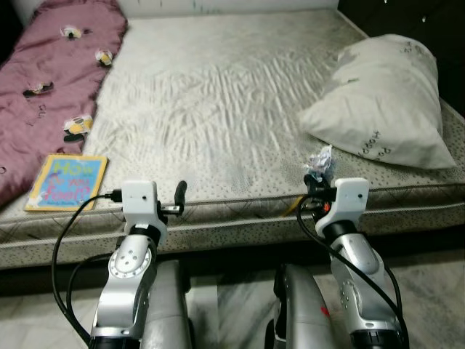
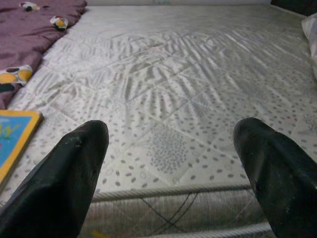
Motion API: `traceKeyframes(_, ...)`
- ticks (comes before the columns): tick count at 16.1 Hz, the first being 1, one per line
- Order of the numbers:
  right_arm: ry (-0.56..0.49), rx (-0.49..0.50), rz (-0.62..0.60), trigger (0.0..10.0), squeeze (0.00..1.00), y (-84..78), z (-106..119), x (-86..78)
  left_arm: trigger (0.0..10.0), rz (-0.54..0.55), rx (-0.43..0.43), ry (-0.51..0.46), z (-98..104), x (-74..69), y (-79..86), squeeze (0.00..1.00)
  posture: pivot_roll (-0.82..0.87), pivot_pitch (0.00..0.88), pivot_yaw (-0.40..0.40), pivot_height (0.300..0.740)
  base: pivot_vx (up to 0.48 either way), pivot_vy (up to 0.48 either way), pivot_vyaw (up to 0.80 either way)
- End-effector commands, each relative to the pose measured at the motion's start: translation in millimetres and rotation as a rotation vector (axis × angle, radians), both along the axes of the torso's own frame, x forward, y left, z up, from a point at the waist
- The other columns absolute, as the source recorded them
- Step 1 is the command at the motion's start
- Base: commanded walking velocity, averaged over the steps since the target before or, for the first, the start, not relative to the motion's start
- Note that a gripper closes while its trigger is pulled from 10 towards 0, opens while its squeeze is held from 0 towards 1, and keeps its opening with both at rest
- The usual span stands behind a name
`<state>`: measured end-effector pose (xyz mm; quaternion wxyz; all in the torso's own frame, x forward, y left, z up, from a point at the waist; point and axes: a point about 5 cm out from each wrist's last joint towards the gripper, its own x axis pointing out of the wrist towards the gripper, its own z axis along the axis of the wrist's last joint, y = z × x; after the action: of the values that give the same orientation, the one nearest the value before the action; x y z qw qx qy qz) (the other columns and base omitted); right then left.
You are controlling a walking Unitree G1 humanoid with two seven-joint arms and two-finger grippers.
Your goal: Clean up the room
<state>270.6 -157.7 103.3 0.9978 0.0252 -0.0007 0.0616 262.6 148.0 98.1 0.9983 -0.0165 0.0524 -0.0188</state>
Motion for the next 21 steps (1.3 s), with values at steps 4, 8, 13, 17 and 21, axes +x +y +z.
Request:
traceKeyframes(4, -0.022, -0.001, 0.003, 10.0, 0.0, 1.3, 9.8, 11.5, 10.0, -0.004, 0.001, -0.011, 1.9, -2.8, -2.3, 0.0, 0.0, 0.031, 0.02, 0.671, 0.0, 0.0, 0.0)
traceKeyframes(8, -0.025, -0.014, -0.026, 10.0, 0.0, -5.0, 11.5, 17.0, 10.0, -0.002, 0.017, 0.011, -1.7, -3.6, 2.4, 0.0, 0.01, 0.028, 0.025, 0.705, 0.0, 0.0, 0.0)
traceKeyframes(13, -0.019, -0.019, -0.019, 10.0, 0.0, -5.6, 10.7, 19.1, 10.0, 0.018, 0.051, -0.006, -1.3, 3.3, 3.8, 0.0, 0.0, 0.013, 0.012, 0.74, 0.0, 0.0, 0.0)
traceKeyframes(17, -0.015, -0.046, -0.027, 10.0, 0.0, -10.3, 9.2, 20.5, 10.0, 0.014, 0.046, 0.003, -5.8, -1.8, -2.0, 0.0, 0.01, 0.0, 0.0, 0.74, 0.0, 0.0, 0.0)
traceKeyframes(21, 0.008, -0.04, -0.024, 10.0, 0.0, -11.0, 0.1, 14.4, 10.0, 0.011, 0.031, 0.034, -16.6, -8.8, -9.7, 0.0, 0.0, 0.0, -0.009, 0.74, 0.0, 0.0, 0.0)
